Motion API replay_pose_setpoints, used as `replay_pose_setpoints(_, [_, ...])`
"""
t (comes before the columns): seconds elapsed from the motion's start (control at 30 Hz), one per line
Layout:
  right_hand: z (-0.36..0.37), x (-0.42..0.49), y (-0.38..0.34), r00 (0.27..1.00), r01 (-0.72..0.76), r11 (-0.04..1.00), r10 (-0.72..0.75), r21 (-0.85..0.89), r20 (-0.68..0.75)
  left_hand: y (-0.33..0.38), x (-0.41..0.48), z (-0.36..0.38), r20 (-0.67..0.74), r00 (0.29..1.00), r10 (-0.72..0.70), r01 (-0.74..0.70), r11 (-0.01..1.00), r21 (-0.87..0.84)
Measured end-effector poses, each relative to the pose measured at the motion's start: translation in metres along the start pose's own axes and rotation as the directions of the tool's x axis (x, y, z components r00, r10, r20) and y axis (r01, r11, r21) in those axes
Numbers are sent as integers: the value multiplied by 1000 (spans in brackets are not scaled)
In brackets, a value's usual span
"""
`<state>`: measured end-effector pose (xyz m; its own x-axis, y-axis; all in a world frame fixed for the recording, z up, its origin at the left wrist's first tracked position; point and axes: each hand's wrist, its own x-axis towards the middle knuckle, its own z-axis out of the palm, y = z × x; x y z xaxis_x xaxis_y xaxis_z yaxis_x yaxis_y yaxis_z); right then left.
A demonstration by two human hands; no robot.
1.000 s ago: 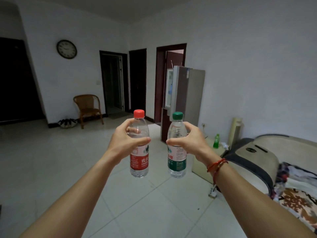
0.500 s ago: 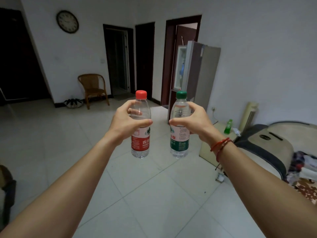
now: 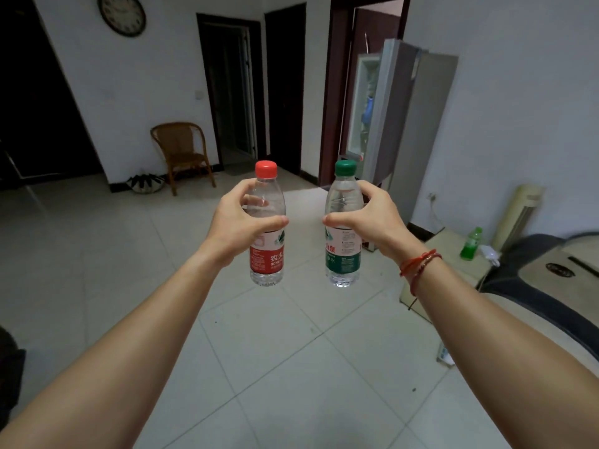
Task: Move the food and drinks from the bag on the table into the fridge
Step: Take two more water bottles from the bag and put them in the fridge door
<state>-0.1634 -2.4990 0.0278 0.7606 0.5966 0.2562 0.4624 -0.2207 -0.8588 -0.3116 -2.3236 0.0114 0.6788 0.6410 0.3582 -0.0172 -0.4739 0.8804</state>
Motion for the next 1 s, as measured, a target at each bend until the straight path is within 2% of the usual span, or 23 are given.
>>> replay_pose_setpoints(0.27, [24, 141, 23, 1000, 5, 1000, -4, -16, 21, -46, 128, 15, -21, 1000, 1, -1, 1000, -4])
replay_pose_setpoints(0.63, [104, 329, 68, 1000, -27, 1000, 27, 0, 5, -151, 308, 11, -16, 1000, -14, 13, 1000, -23])
replay_pose_setpoints(1.0, [167, 526, 85, 996, -74, 997, 74, 6, -47, -228, 518, 5, 71, 997, 26, -25, 1000, -14])
